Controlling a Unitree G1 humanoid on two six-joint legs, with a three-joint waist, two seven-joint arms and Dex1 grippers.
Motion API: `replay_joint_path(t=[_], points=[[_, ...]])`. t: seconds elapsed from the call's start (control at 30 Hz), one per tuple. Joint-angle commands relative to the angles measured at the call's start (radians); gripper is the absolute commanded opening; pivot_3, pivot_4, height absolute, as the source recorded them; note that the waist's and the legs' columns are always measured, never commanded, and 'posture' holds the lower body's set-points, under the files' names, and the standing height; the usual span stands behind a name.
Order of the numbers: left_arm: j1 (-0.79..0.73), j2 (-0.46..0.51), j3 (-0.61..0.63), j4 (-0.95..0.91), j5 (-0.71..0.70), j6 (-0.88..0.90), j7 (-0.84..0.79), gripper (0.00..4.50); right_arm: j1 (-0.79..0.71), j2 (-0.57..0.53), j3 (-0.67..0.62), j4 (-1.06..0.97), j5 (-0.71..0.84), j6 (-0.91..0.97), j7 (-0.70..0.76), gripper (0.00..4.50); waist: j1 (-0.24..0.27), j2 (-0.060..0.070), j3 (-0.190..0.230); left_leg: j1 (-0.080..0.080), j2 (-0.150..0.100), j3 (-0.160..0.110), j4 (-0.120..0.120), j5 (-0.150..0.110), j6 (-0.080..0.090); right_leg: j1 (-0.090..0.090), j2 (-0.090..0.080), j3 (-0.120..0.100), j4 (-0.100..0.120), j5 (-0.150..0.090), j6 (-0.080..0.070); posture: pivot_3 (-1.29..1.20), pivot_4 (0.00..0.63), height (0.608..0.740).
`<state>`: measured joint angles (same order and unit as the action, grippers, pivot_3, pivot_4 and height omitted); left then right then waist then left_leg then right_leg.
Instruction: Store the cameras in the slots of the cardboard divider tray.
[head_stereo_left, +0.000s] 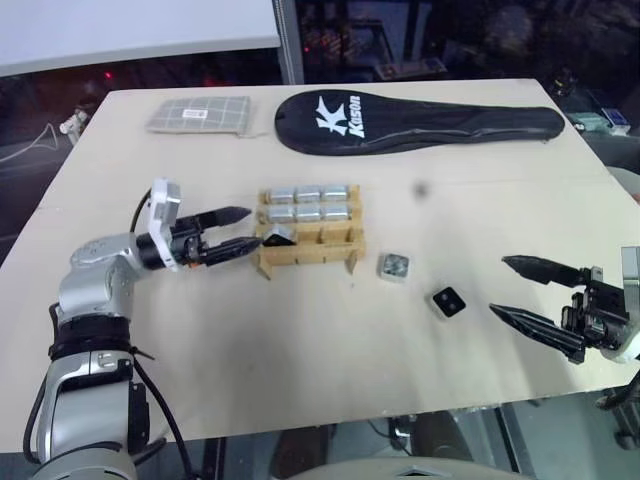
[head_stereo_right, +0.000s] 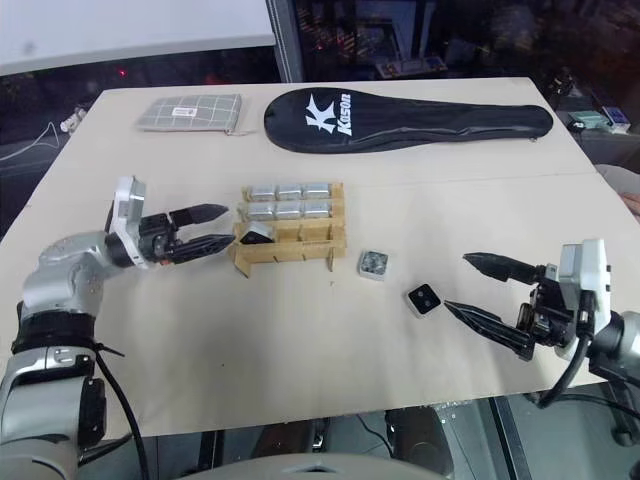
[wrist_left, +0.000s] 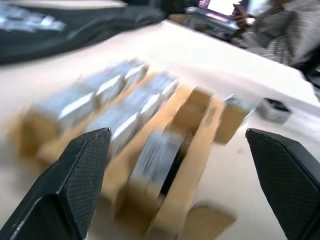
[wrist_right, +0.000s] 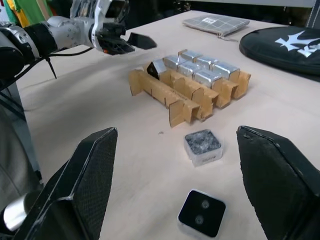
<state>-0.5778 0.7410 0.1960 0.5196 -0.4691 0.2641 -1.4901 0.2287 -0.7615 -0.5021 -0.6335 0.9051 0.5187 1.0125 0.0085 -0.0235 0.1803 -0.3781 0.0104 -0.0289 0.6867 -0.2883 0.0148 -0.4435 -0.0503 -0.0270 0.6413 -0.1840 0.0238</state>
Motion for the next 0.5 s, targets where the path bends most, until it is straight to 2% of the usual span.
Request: replay_joint_path(t=[0.03, 0.2, 0.5], points=[[-0.077, 0.010, -0.059, 0.013, 0.053, -0.073, -0.049, 4.50, 0.003, -0.015, -0.004, -0.029, 0.022, -0.004, 0.003, 3.75, 0.005, 0.000, 0.000, 0.000, 0.000, 0.000, 0.000, 0.000, 0.000, 0.000, 0.000, 0.000, 0.000, 0.000, 0.000, 0.00, 0.150, 0.740], [-0.225, -0.014, -0.164, 0.163, 0.168, -0.210, -0.101, 4.50, 0.028, -0.011, -0.008, -0.022, 0.006, -0.025, 0.014, 3.75, 0.006, 0.000, 0.000, 0.000, 0.000, 0.000, 0.000, 0.000, 0.000, 0.000, 0.000, 0.000, 0.000, 0.000, 0.000, 0.00, 0.150, 0.740], [-0.370, 0.033, -0.385, 0.343, 0.206, -0.346, -0.124, 4.50, 0.122, 0.019, -0.031, -0.039, -0.016, -0.078, 0.014, 3.75, -0.003, 0.000, 0.000, -0.001, 0.000, 0.000, 0.000, 0.000, 0.000, 0.000, 0.001, 0.001, 0.000, 0.000, 0.000, 0.00, 0.150, 0.740]])
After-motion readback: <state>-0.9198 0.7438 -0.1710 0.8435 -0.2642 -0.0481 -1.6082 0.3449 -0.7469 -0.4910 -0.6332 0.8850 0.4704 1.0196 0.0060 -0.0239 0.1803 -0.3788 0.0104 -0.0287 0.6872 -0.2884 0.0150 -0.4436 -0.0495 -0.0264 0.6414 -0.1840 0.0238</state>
